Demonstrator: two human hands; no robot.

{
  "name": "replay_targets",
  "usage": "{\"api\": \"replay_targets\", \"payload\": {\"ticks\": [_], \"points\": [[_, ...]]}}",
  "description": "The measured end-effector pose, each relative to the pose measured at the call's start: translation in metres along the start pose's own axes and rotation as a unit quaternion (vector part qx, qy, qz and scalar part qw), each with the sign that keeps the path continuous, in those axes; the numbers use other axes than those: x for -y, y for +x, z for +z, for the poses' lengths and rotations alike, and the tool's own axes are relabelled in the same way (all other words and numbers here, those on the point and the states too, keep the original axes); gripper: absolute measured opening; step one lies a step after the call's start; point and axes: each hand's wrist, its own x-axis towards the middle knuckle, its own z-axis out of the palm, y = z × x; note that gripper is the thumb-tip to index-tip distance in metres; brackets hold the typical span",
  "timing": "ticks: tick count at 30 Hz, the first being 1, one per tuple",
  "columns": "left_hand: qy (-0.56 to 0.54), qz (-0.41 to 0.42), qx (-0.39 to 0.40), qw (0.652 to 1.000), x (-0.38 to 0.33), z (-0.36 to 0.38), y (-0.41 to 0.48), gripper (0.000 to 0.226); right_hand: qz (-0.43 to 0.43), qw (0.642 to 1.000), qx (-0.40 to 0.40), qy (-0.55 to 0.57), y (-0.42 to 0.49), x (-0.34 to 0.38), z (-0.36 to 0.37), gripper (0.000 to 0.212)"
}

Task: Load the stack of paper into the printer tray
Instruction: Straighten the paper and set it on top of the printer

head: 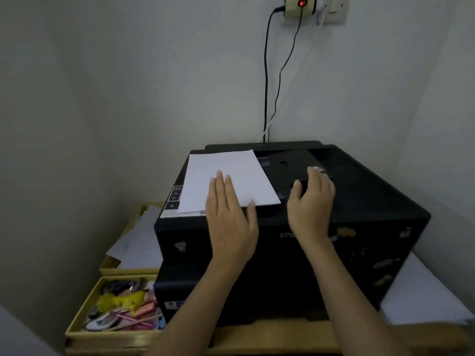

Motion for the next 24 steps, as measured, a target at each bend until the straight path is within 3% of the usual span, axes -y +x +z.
{"api": "replay_targets", "payload": {"ticks": [3, 6, 12, 15, 19, 22, 24], "points": [[-0.013, 0.081, 0.043, 0.996, -0.008, 0.018, -0.071, 0.066, -0.088, 0.992, -0.061, -0.069, -0.046, -0.035, -0.013, 0.046], [0.012, 0.144, 0.123, 0.982, -0.002, 0.038, -0.136, 0.066, -0.128, 0.983, -0.032, -0.127, -0.096, -0.075, -0.018, 0.052], [0.067, 0.098, 0.377, 0.919, 0.029, 0.076, -0.21, 0.07, 0.018, 0.969, 0.151, -0.194, -0.183, -0.141, -0.01, 0.06], [0.001, -0.059, 0.477, 0.877, 0.042, 0.102, -0.224, 0.06, 0.108, 0.945, 0.235, -0.199, -0.208, -0.162, 0.0, 0.064], [-0.127, -0.369, 0.417, 0.821, 0.038, 0.123, -0.216, 0.047, 0.214, 0.918, 0.285, -0.173, -0.213, -0.179, 0.011, 0.045], [-0.285, -0.55, 0.356, 0.7, 0.037, 0.13, -0.196, 0.044, 0.336, 0.887, 0.314, -0.047, -0.197, -0.179, 0.019, 0.029], [-0.416, -0.606, 0.314, 0.601, 0.038, 0.132, -0.189, 0.053, 0.446, 0.84, 0.307, 0.046, -0.185, -0.179, 0.026, 0.033]]}}
